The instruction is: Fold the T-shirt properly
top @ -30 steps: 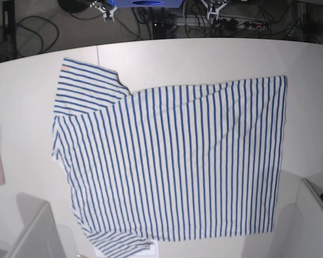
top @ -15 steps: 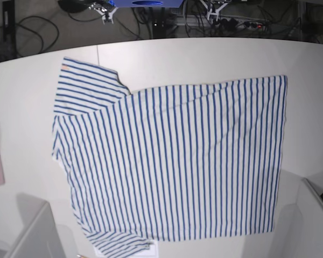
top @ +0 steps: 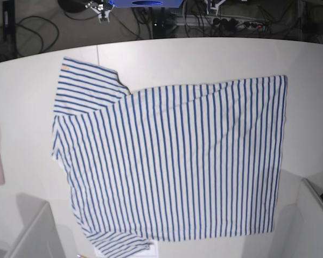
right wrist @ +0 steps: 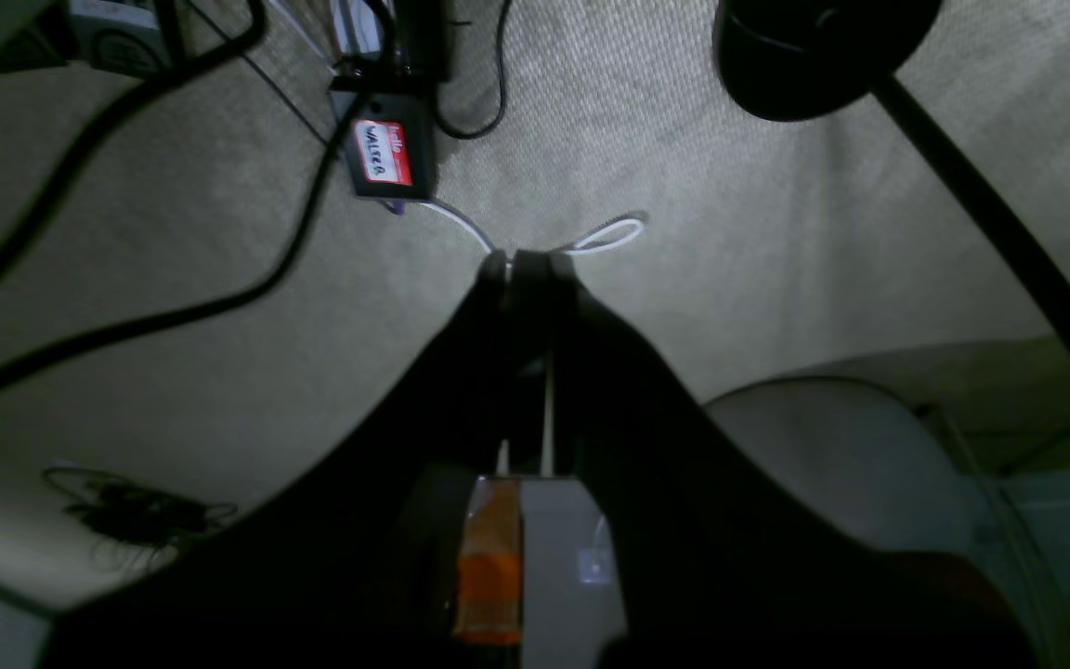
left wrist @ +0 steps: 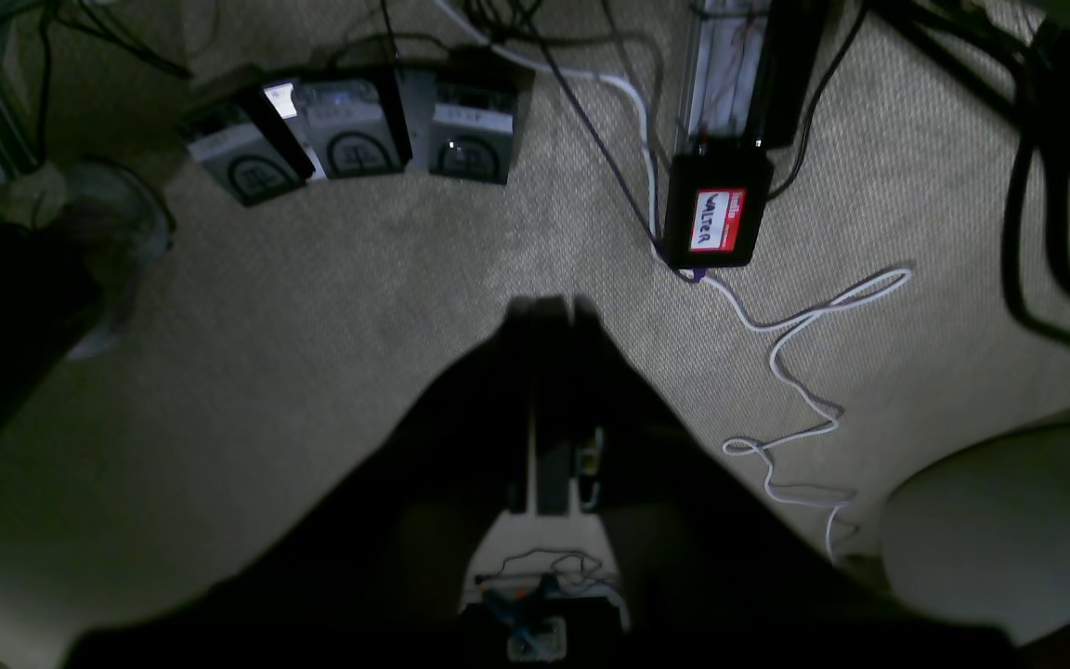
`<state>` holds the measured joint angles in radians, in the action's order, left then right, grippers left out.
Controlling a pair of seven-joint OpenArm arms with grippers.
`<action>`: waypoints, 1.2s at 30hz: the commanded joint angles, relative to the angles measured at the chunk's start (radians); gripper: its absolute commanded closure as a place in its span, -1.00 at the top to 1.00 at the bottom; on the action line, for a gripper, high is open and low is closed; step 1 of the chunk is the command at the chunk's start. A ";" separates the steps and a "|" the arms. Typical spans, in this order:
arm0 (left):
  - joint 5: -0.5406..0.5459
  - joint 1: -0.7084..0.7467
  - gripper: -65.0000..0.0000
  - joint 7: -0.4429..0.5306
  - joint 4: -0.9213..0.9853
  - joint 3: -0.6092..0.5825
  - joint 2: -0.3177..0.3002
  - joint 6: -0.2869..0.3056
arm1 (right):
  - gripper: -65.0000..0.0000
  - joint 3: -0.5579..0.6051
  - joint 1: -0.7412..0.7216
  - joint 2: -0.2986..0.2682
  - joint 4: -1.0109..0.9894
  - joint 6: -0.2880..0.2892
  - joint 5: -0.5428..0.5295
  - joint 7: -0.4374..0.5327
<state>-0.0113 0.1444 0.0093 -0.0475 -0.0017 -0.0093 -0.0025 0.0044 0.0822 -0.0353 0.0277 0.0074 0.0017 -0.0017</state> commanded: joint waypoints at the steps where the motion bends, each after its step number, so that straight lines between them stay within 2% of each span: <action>1: 0.000 0.036 -1.00 -0.004 -0.028 -0.004 -0.019 -0.006 | -1.00 -0.001 0.015 -0.019 0.025 -0.007 0.004 0.001; 10: 0.003 0.237 -1.00 -0.002 -0.312 -0.004 -0.080 -0.006 | -1.00 -0.007 0.172 -0.079 0.209 -0.005 -0.002 -0.004; 17: 0.009 0.361 -1.00 -0.007 -0.492 0.007 -0.088 -0.006 | -1.00 -0.016 0.291 -0.084 0.366 -0.005 -0.004 -0.025; 20: 0.010 0.444 -1.00 -0.004 -0.598 0.010 -0.088 -0.006 | -1.00 -0.116 0.348 -0.084 0.484 -0.005 -0.004 -0.093; 24: 0.043 0.578 -1.00 -0.004 -0.799 0.013 -0.108 -0.007 | -1.00 -0.229 0.442 -0.084 0.745 -0.005 -0.004 -0.208; 30: 0.244 0.771 -1.00 -0.010 -1.147 0.013 -0.188 -0.007 | -1.00 -0.310 0.592 -0.073 1.194 -0.005 -0.004 -0.449; 36: 0.330 0.900 -1.00 -0.012 -1.422 0.013 -0.265 -0.007 | -1.00 -0.321 0.654 -0.071 1.504 -0.005 -0.004 -0.602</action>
<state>0.3187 1.0260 -0.0116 -1.4605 0.0105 -0.2699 -0.0135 -0.3126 0.7273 -0.1001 1.5204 0.0051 0.0010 -0.6060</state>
